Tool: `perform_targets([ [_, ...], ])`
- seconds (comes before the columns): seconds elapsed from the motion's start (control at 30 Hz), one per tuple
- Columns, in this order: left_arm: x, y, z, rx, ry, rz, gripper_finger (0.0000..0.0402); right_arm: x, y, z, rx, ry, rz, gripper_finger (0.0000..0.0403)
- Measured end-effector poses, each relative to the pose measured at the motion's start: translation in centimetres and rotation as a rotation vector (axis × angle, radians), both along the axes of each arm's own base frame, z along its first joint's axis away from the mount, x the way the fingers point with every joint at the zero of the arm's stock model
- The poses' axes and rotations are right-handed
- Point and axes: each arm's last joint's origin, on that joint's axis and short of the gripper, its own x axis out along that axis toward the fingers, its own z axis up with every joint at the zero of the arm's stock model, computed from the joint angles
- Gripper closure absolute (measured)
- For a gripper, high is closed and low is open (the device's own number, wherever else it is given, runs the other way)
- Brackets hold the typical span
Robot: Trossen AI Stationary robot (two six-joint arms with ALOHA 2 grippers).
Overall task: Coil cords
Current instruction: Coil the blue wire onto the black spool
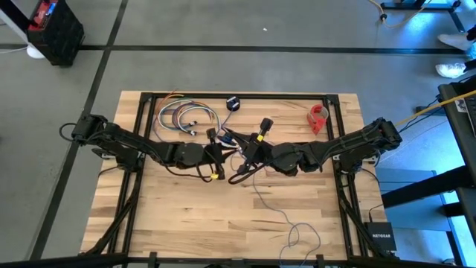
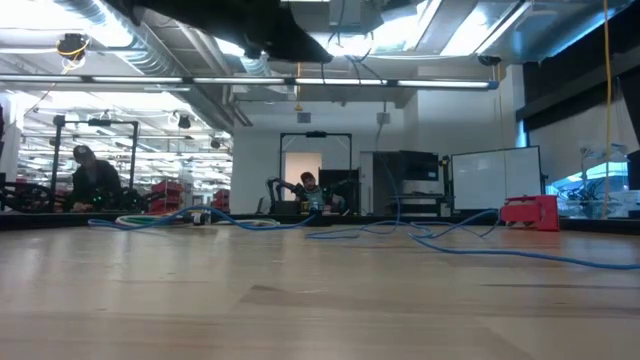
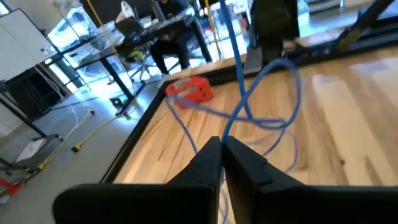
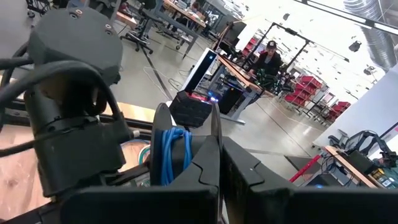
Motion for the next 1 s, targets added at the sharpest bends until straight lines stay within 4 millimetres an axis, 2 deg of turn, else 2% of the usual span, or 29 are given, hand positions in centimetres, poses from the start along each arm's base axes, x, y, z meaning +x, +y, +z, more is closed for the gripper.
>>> perform_targets([
  [0.13,-0.3,0.1,-1.1,0.048,0.131,-0.006,0.0398,-0.2,-0.1,0.3,0.004,-0.012,0.0,0.04],
  [0.27,-0.8,0.3,-2.2,0.067,0.267,-0.003,0.0396,-1.4,-0.4,1.8,0.016,-0.056,0.001,0.04],
  [0.4,-1.1,0.5,-2.8,0.071,0.333,0.004,0.0398,-2.8,-0.9,3.4,0.012,-0.094,-0.001,0.04],
  [0.57,-1.3,0.8,-3.1,0.059,0.364,0.021,0.0394,-5.5,-1.8,6.0,-0.009,-0.143,-0.048,0.04],
  [0.77,-0.9,0.9,-3.2,0.041,0.346,0.036,0.0397,-7.5,-2.4,7.4,-0.023,-0.159,-0.064,0.04],
  [0.93,-0.8,0.4,-4.2,0.022,0.363,0.018,0.0365,-8.4,-2.8,8.4,-0.005,-0.207,-0.101,0.04],
  [1.0,-0.9,0.2,-3.7,0.012,0.33,0.017,0.0344,-8.4,-2.7,8.3,-0.012,-0.194,-0.1,0.04],
])
